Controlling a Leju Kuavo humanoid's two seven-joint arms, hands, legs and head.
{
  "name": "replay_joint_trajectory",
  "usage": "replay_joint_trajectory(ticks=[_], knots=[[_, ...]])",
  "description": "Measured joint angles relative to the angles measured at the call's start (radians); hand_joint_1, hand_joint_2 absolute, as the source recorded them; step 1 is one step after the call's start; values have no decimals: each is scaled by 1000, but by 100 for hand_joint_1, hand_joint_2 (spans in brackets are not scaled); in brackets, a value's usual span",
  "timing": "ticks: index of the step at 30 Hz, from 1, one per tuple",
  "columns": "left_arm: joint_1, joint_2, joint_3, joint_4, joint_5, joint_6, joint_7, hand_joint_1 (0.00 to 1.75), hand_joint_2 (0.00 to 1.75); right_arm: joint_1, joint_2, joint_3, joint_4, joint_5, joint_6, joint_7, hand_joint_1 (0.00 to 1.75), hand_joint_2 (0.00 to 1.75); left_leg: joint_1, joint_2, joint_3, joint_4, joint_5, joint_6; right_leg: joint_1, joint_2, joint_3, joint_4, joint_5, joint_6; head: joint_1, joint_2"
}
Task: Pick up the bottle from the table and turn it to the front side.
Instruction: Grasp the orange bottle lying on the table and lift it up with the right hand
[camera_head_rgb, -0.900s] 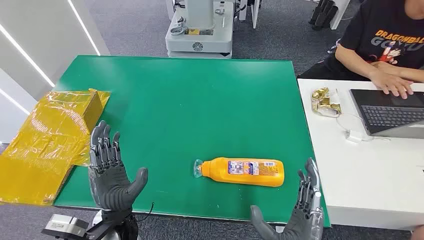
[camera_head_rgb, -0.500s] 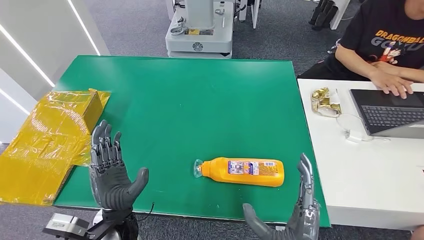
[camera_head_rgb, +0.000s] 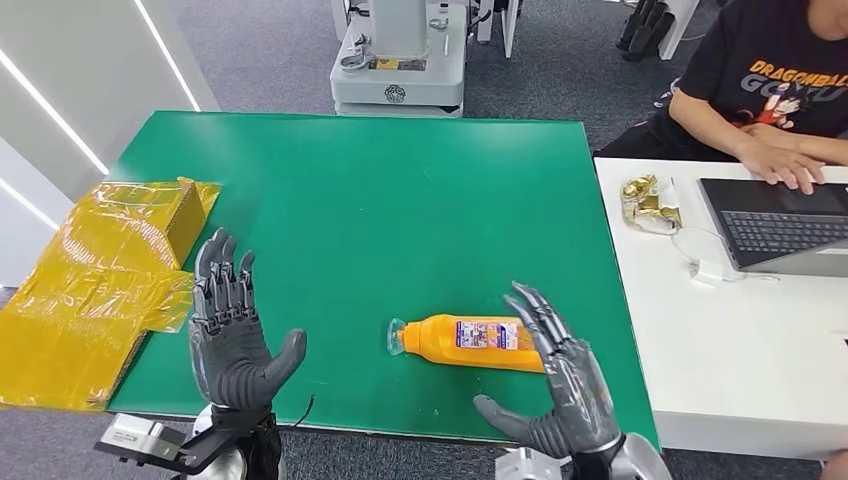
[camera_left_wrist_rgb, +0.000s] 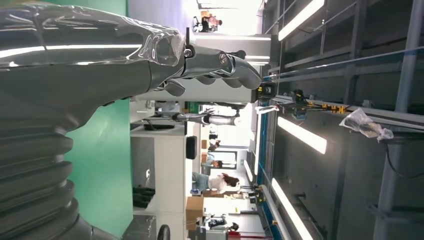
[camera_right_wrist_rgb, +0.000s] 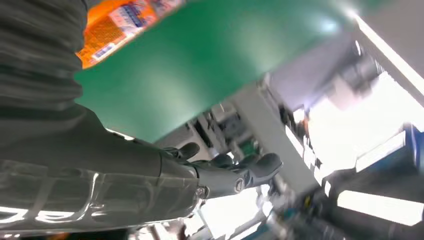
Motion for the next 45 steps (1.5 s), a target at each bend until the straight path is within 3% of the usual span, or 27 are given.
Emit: replay_joint_trajectory(ticks=[3,7,13,17,19,25,31,37,45], knots=[[-1,0,0,0,-2,-1,0,0,175,-157,-70,13,107,-46,194,-18,0,175,0,0,0,1,1,1,0,1,0,0,1,1,0,0],[1,0,4,0,-8,3,0,0,175,-342,-117,47,241,-89,312,-40,0,175,0,-1,0,1,3,3,0,-1,1,0,2,2,0,0],[2,0,7,0,-9,8,0,0,175,-402,-122,70,287,-98,349,-40,0,175,0,-1,0,1,3,3,0,-1,1,0,2,2,0,0],[1,0,28,0,-9,24,0,0,175,-727,-100,255,572,-193,476,-49,0,175,0,-2,0,1,4,2,0,-1,0,1,2,1,0,0],[1,0,32,0,-7,24,0,0,175,-784,-85,301,630,-224,485,-49,0,175,0,-2,-1,1,4,2,0,-2,0,1,2,1,0,0],[-4,0,40,0,-5,23,0,0,175,-849,-56,399,721,-296,499,-48,0,175,0,-2,-1,1,3,2,0,-2,0,0,2,2,0,0],[-9,0,41,0,2,34,0,0,175,-862,-33,456,782,-391,553,-72,0,175,0,-3,-1,1,3,2,0,-2,0,0,2,2,0,0],[-17,0,41,7,5,43,0,0,175,-857,-2,519,849,-415,544,-85,0,175,0,-3,-1,1,3,2,0,-2,0,0,2,2,0,0],[-20,0,41,29,10,30,0,0,175,-822,-18,559,876,-427,531,-70,0,175,0,-3,-1,1,3,2,0,-2,-1,0,2,2,0,0]])
